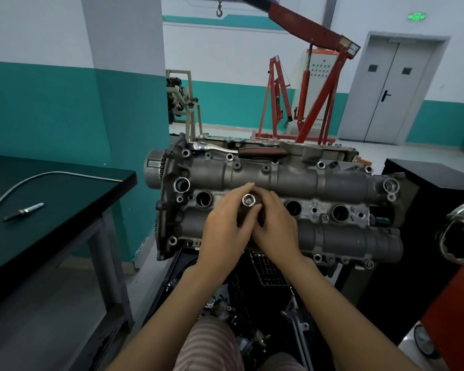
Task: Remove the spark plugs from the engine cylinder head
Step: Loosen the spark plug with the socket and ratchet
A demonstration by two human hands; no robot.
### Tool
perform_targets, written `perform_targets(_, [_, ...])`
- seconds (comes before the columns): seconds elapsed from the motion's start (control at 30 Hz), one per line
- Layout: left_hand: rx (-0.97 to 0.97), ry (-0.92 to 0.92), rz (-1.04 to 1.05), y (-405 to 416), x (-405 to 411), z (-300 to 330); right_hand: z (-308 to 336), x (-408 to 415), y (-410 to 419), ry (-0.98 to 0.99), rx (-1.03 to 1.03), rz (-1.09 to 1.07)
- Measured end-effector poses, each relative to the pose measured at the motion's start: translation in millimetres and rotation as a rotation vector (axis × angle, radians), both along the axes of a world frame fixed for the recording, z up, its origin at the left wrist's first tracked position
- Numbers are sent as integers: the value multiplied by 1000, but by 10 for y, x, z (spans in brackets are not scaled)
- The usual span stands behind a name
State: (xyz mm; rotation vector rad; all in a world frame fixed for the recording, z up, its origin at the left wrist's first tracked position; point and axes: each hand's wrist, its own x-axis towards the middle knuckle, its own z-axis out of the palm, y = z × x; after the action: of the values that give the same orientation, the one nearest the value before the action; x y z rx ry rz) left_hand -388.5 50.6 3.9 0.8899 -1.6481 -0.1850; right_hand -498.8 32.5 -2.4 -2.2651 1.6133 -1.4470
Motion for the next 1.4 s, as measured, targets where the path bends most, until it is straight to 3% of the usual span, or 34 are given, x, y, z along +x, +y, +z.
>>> perform_targets(0.27, [-2,129,-76,-6,2,-49,-22,5,-61,-83,-26,-72])
perform_targets(0.4, [22,240,-64,-5,-34,-24,-47,6,-56,-14,-91,-47])
perform_targets(0.53, [-14,116,57,-22,-41,2,-69,4,-22,85,-139,-44])
perform_targets(0.67, [-49,17,-42,-5,-47,-68,-62,16,8,165,-172,-38])
perform_targets(1.03, [-73,165,-58,-82,-43,-151,-38,49,-65,42,-98,-132])
perform_targets(1.2, [0,256,-24,-75,-102,-92,-64,51,-70,125,-100,-156])
perform_targets(1.33, [-50,108,220,-70,-108,-23,-83,31,-43,198,-121,-128])
perform_targets(1.4, [-55,31,227,-57,-110,-17,-73,29,-18,204,-125,-103])
